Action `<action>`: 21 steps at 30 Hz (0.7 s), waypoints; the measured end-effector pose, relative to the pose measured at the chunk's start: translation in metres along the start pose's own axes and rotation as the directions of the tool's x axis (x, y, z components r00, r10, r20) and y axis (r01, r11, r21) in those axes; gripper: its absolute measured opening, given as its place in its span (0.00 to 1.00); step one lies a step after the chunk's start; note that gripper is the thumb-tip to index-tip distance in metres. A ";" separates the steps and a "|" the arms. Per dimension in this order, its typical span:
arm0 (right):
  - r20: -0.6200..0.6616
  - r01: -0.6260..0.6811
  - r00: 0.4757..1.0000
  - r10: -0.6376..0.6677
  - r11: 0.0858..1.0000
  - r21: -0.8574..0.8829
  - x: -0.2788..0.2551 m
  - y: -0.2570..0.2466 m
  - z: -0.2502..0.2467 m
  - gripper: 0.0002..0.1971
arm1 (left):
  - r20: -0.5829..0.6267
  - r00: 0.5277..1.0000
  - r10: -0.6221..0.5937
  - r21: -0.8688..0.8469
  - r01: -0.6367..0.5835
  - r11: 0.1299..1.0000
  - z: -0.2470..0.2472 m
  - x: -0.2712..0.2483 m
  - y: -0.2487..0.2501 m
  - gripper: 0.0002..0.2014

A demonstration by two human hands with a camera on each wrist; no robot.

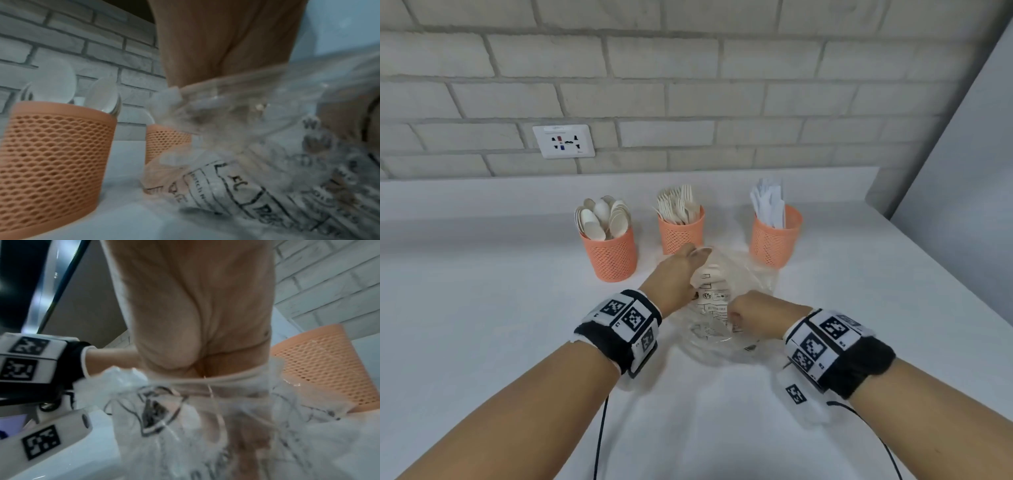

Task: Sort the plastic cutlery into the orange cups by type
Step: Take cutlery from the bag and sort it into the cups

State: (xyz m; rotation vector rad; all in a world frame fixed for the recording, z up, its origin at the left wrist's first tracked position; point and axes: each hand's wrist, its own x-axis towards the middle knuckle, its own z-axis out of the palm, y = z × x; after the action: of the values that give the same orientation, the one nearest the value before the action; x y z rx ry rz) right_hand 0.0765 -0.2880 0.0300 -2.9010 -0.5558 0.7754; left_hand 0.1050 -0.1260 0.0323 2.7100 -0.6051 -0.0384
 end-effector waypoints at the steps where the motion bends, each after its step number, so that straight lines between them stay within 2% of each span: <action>1: -0.031 -0.025 0.999 0.025 1.000 0.004 0.003 0.001 -0.001 0.10 | -0.029 0.999 0.023 -0.034 -0.024 0.999 -0.001 0.001 0.006 0.37; 4: -0.133 -0.112 0.984 0.119 0.992 0.059 0.016 -0.003 -0.001 0.13 | -0.055 0.995 0.084 -0.138 -0.091 0.986 -0.003 0.003 0.024 0.39; 6: -0.183 -0.228 0.954 0.240 0.970 0.082 0.029 -0.004 0.003 0.16 | -0.054 0.994 0.098 -0.168 -0.106 0.980 -0.004 0.004 0.030 0.40; 8: -0.177 -0.348 0.917 0.356 0.934 0.076 0.037 -0.003 0.009 0.17 | -0.052 0.994 0.093 -0.175 -0.101 0.979 -0.001 0.001 0.031 0.40; 10: -0.158 -0.414 0.889 0.430 0.902 0.125 0.038 0.000 0.011 0.19 | -0.042 0.995 0.086 -0.185 -0.092 0.978 0.002 -0.003 0.030 0.39; 12: -0.171 -0.394 0.889 0.424 0.901 0.184 0.038 0.001 0.007 0.21 | -0.042 0.996 0.074 -0.196 -0.081 0.977 0.006 -0.008 0.026 0.40; 16: -0.289 -0.249 0.908 0.305 0.944 0.215 0.043 -0.004 0.000 0.31 | -0.047 0.997 0.053 -0.217 -0.062 0.974 0.009 -0.010 0.022 0.41; 18: -0.249 -0.205 0.932 0.265 0.948 0.242 0.052 -0.009 0.005 0.33 | -0.046 0.997 0.056 -0.225 -0.065 0.972 0.010 -0.010 0.022 0.40; 21: -0.135 -0.232 0.954 0.267 0.945 0.229 0.061 -0.012 0.009 0.29 | -0.038 0.997 0.065 -0.228 -0.072 0.971 0.008 -0.012 0.023 0.40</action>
State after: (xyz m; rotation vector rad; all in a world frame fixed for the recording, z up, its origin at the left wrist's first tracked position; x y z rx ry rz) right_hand 0.1177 -0.2545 -0.0043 -2.8300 -0.0810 0.5705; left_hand 0.0833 -0.1433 0.0320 2.4610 -0.6428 -0.0467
